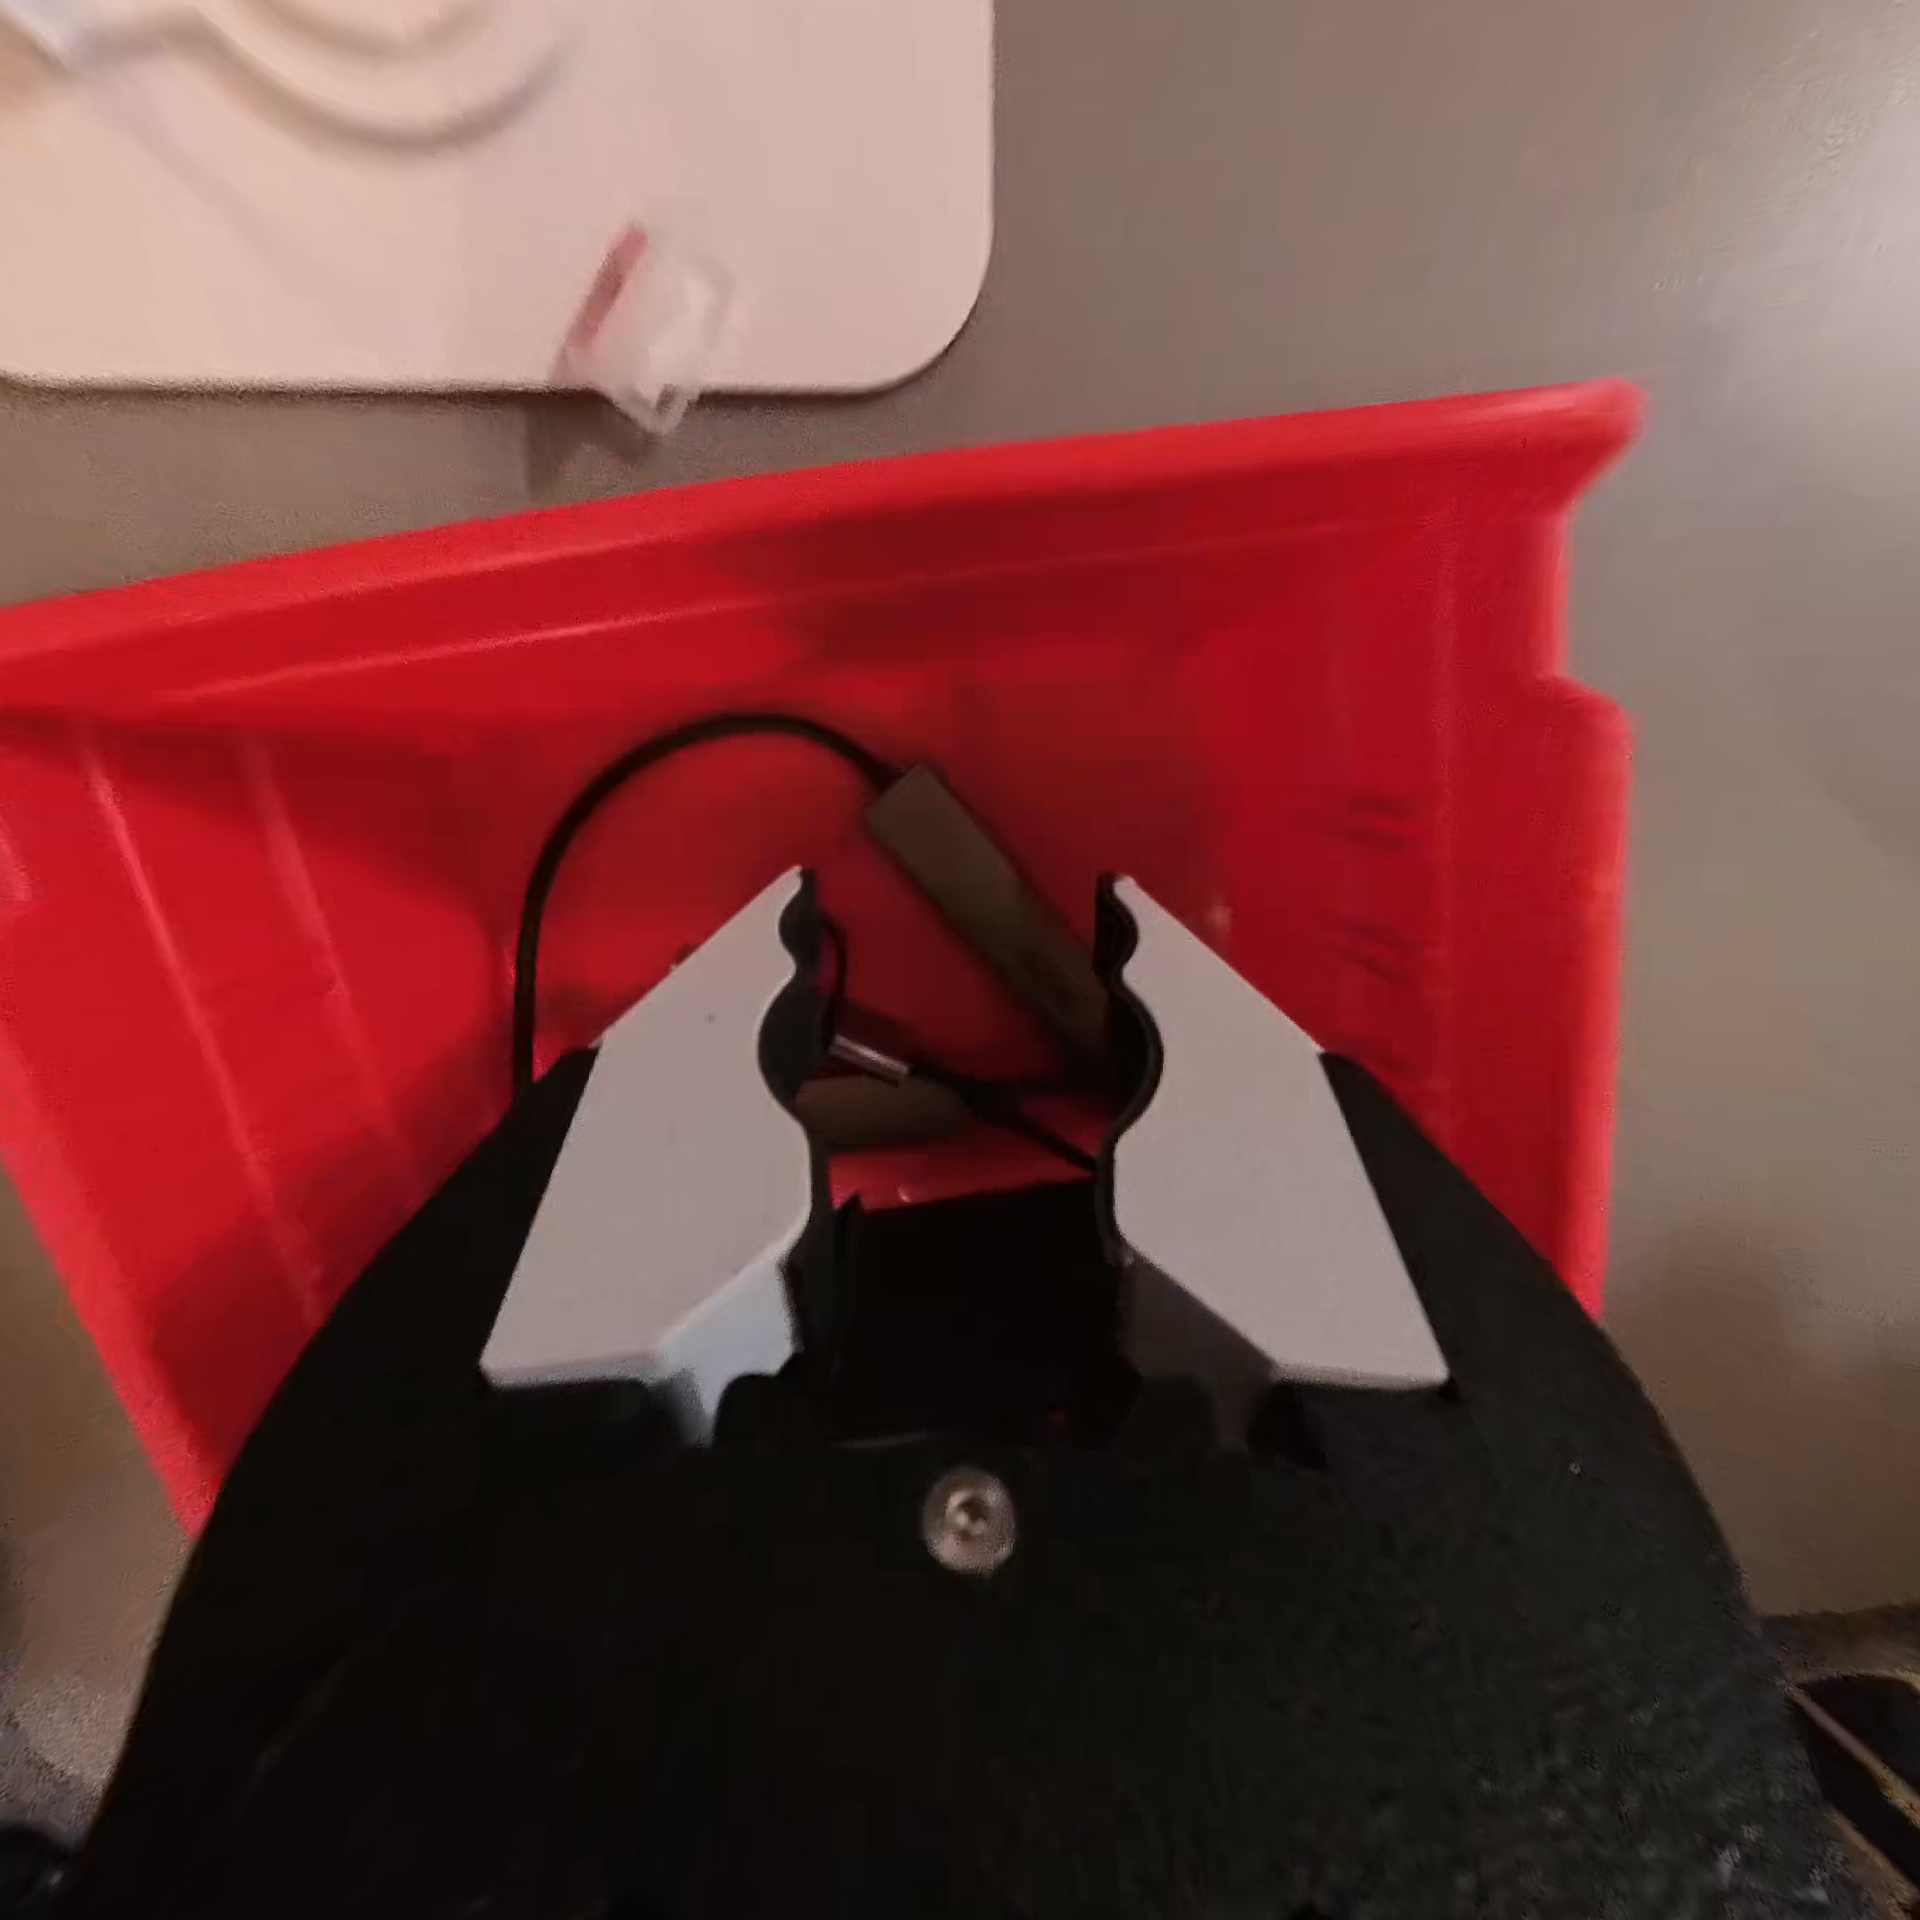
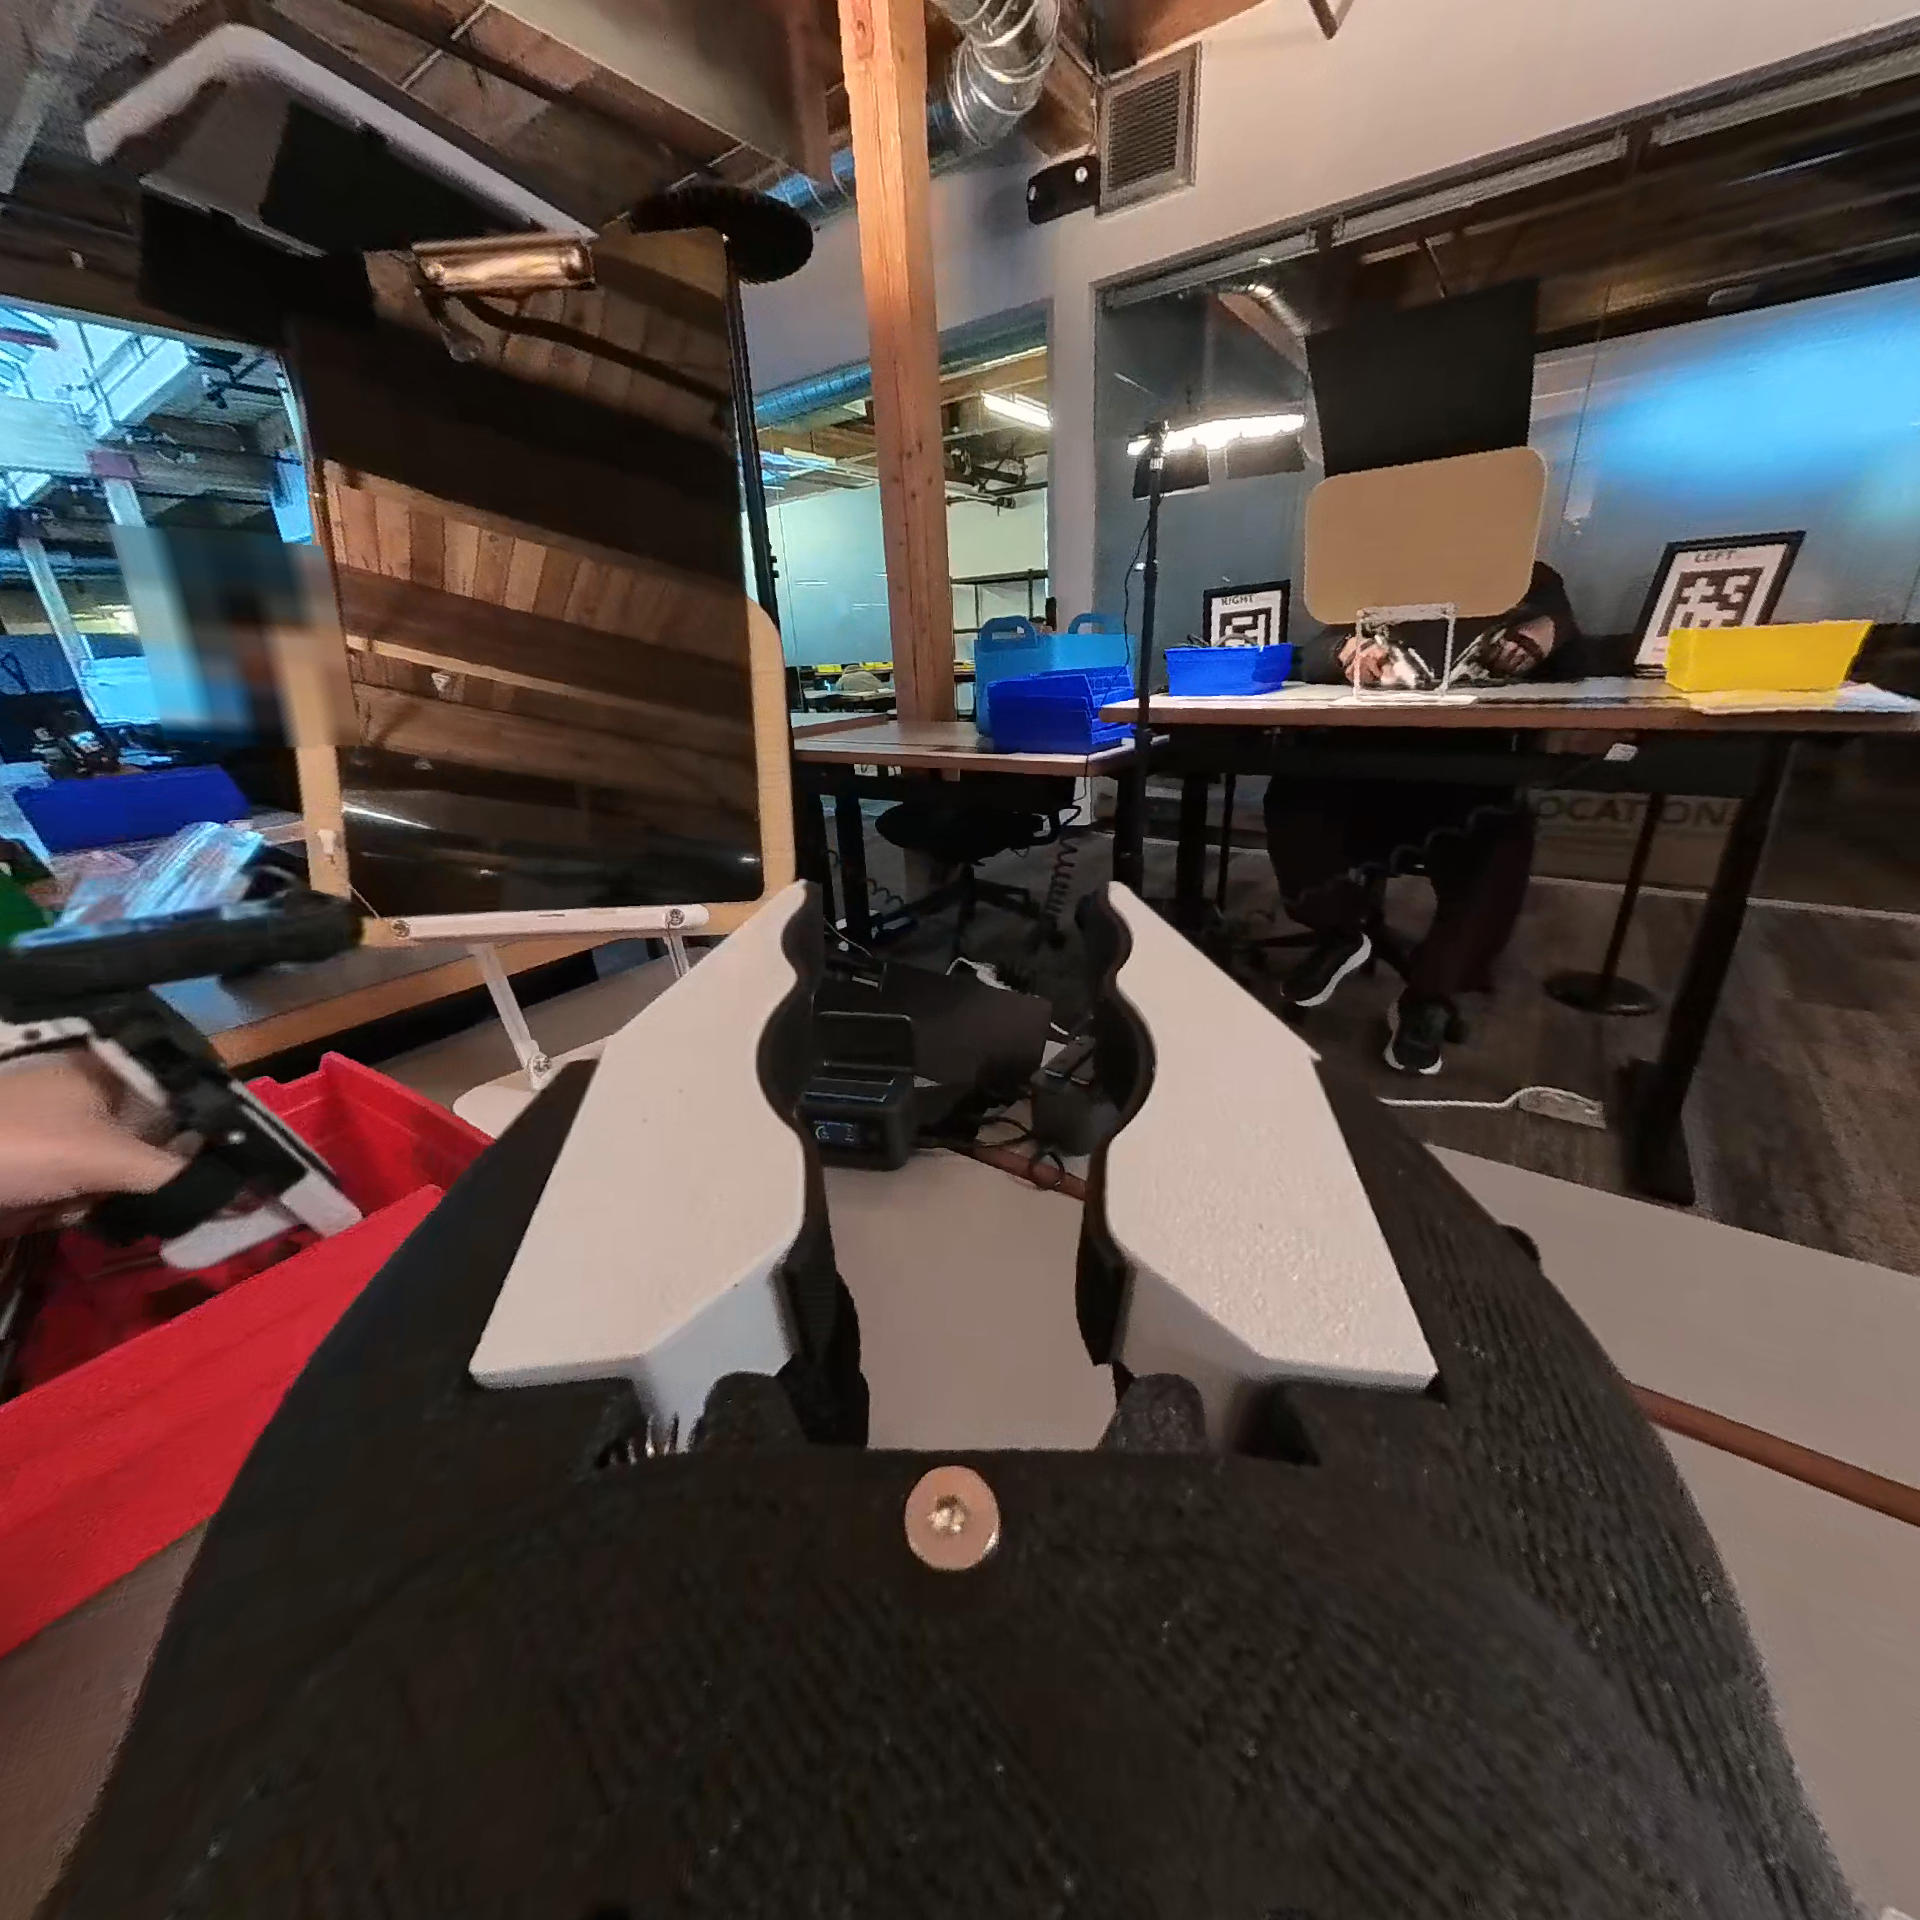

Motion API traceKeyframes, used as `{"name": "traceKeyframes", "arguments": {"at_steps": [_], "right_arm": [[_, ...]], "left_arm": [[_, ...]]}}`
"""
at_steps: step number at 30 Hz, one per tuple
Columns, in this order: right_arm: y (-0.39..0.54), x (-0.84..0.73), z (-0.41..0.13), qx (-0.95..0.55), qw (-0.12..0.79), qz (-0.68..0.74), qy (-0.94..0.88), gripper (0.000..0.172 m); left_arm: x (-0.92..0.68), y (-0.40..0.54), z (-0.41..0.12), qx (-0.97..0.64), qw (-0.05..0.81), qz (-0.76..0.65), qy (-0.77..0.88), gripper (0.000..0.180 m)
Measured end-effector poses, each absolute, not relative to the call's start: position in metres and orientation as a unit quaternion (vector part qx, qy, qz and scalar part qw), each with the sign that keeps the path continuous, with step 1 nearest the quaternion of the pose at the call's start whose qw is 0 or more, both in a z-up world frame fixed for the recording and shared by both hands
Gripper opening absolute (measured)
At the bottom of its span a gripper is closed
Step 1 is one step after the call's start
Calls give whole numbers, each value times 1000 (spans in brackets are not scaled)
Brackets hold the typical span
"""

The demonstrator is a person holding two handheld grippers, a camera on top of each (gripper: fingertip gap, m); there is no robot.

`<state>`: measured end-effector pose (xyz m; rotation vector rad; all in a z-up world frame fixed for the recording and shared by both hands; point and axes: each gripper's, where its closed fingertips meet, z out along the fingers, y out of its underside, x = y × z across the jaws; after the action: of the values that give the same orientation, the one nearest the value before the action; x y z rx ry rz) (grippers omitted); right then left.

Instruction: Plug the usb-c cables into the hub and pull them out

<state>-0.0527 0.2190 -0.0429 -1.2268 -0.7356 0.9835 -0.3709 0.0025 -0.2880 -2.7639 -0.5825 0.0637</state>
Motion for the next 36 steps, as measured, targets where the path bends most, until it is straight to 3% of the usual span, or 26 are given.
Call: {"name": "traceKeyframes", "arguments": {"at_steps": [10,13,17,21,23,27,28,32,36], "right_arm": [[223,-35,-34,-526,648,465,-293,47],[225,-33,-34,-526,646,471,-288,46],[223,-28,-29,-515,653,480,-280,43],[218,-25,-23,-500,662,482,-282,42],[216,-23,-22,-496,665,479,-288,42],[217,-17,-19,-491,671,475,-289,40],[218,-15,-18,-489,671,479,-286,38],[217,-14,-17,-484,666,493,-281,37],[214,-19,-20,-486,662,488,-295,37]], "left_arm": [[-377,1,-321,-957,121,2,-262,59],[-374,-6,-332,-959,104,2,-262,53],[-366,-1,-332,-963,118,-7,-243,31],[-365,0,-330,-976,106,39,-185,28],[-366,2,-314,-975,127,56,-172,27],[-375,1,-244,-947,251,136,-149,21],[-373,0,-223,-937,287,142,-143,0],[-354,6,-131,-878,434,159,-122,0],[-349,2,-102,-878,424,197,-107,0]]}}
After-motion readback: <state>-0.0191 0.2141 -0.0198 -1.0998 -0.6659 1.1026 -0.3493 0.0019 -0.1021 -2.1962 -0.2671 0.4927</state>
